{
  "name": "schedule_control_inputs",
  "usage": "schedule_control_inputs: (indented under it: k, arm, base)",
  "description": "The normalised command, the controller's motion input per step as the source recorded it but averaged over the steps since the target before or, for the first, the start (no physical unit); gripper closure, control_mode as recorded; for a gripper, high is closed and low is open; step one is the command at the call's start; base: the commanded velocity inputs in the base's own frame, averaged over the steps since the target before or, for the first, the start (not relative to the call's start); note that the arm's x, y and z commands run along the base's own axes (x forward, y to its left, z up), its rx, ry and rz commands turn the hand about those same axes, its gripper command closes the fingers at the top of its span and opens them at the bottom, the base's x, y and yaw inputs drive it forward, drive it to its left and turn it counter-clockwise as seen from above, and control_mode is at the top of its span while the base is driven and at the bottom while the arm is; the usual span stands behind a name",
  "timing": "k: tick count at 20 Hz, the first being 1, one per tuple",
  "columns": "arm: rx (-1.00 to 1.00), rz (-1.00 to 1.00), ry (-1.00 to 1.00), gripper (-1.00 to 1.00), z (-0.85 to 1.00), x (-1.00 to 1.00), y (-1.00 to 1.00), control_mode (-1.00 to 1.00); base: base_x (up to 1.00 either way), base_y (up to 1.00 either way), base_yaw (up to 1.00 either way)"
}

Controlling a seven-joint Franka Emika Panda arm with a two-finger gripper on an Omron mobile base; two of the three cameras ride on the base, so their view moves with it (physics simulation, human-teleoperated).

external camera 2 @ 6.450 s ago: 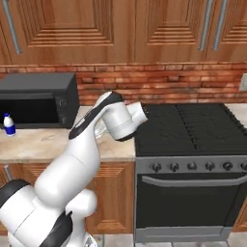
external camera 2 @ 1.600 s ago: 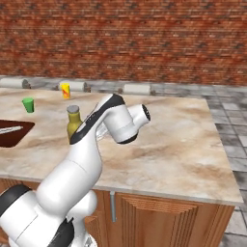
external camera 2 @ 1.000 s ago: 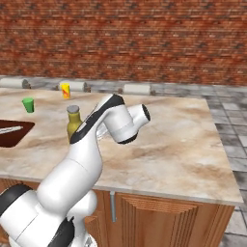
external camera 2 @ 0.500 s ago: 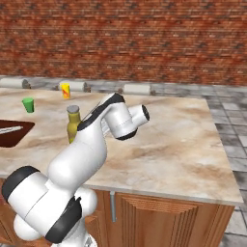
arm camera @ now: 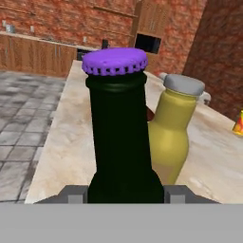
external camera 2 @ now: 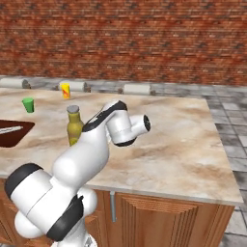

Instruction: Place the drinks on the dining counter in a tight cluster.

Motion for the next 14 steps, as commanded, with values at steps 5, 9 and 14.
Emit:
schedule_control_inputs:
  k: [5,9,14]
  arm:
    - [-0.03,0.00,0.17,1.00,0.00,0.00,0.06,-1.00]
    - [-0.07,0.00,0.38,1.00,0.00,0.09,0.01,-1.00]
    - [-0.01,0.00,0.09,1.00,-0.03,0.13,0.01,-1.00]
  base:
    - [0.00,0.00,0.00]
    - [0.00,0.00,0.00]
    - [0.00,0.00,0.00]
